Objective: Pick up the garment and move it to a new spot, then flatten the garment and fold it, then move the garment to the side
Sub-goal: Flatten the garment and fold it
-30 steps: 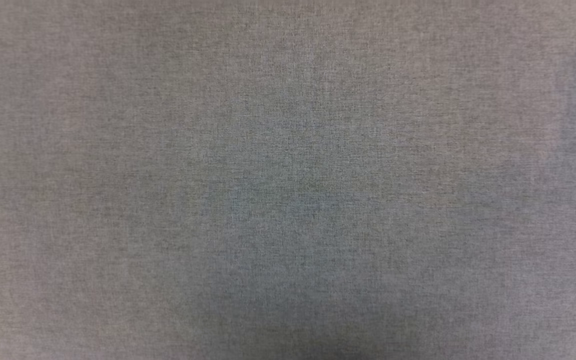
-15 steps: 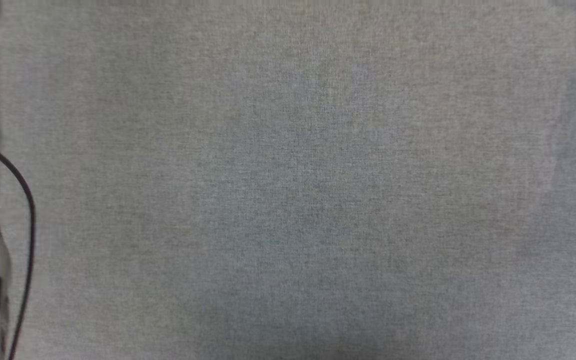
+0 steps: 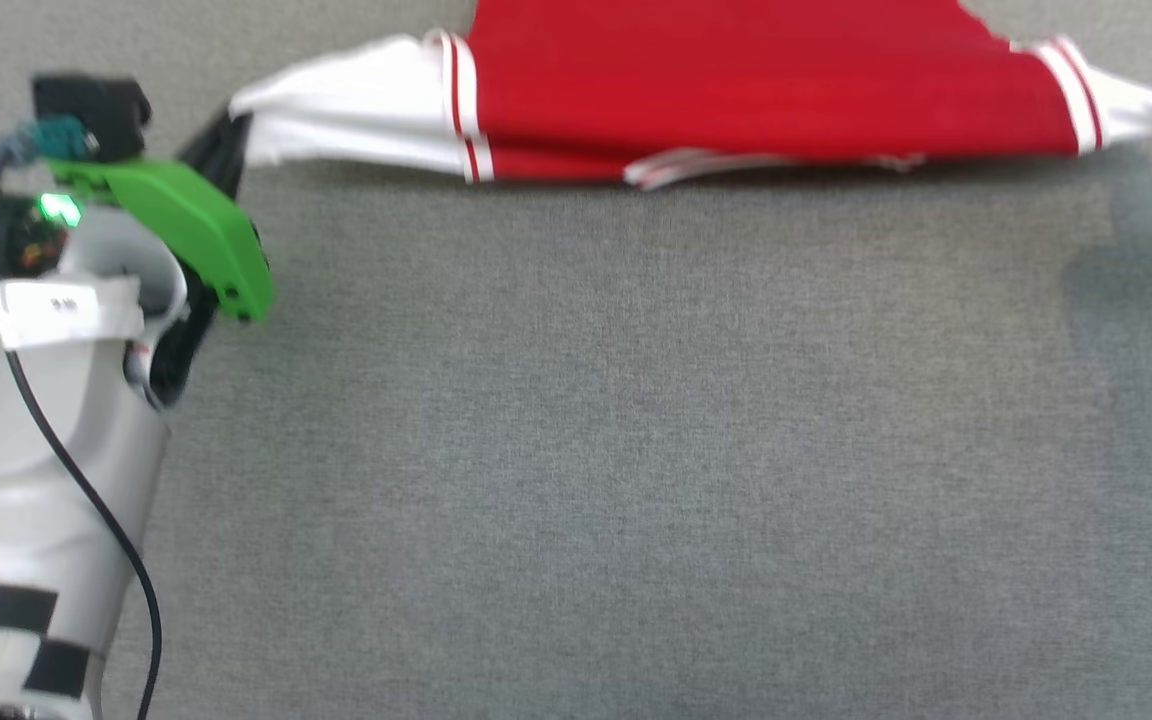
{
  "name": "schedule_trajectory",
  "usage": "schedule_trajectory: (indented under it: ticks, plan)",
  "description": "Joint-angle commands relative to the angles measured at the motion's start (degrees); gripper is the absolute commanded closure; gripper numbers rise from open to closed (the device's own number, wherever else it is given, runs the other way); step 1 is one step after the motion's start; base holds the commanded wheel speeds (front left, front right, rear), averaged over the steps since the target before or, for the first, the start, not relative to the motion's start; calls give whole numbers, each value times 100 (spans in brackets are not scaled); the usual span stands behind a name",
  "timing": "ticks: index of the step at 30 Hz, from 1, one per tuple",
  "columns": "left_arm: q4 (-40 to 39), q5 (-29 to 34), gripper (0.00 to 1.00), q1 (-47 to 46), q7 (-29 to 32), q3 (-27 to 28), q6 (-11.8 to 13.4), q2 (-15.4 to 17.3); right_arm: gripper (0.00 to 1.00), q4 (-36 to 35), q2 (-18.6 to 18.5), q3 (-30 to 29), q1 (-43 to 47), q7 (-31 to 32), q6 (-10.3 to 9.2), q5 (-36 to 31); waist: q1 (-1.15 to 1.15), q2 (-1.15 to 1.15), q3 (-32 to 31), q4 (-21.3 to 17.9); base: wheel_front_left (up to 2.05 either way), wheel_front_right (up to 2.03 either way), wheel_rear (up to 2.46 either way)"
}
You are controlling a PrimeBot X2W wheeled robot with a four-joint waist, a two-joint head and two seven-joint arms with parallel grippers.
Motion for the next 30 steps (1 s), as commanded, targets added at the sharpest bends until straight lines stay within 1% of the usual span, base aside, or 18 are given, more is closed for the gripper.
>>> schedule_trajectory:
  ticks: [1, 5, 11, 14, 22, 30]
  plan:
    - [9, -63, 100, 226, 98, 30, 41, 208, 100, -50, -230, -26, 202, 158, -56, 108, 0, 0, -460, 47, 0, 0, 0]
    - [-289, -264, 100, 785, 547, -176, 38, 348, 100, -338, -442, 0, 763, 780, -56, 510, 0, 0, -742, 62, 0, 0, 0]
    - [-845, -516, 100, 1541, 1221, -377, 38, 556, 100, -713, -564, -155, 1524, 1558, -56, 858, 0, 0, -1118, 51, 0, 0, 0]
    - [-1148, -648, 100, 1902, 1582, -422, 82, 650, 100, -961, -605, -270, 1896, 1863, -56, 925, 0, 0, -1259, 50, 0, 0, 0]
    - [-2184, -986, 100, 2851, 2436, -478, 351, 955, 100, -1814, -622, -772, 2954, 2772, -56, 899, 0, 0, -1521, 57, 0, 0, 0]
    - [-3367, -1383, 100, 3694, 2987, -371, 677, 1254, 100, -3101, -500, -1491, 4125, 3638, -56, 659, 0, 0, -1610, 59, 0, 0, 0]
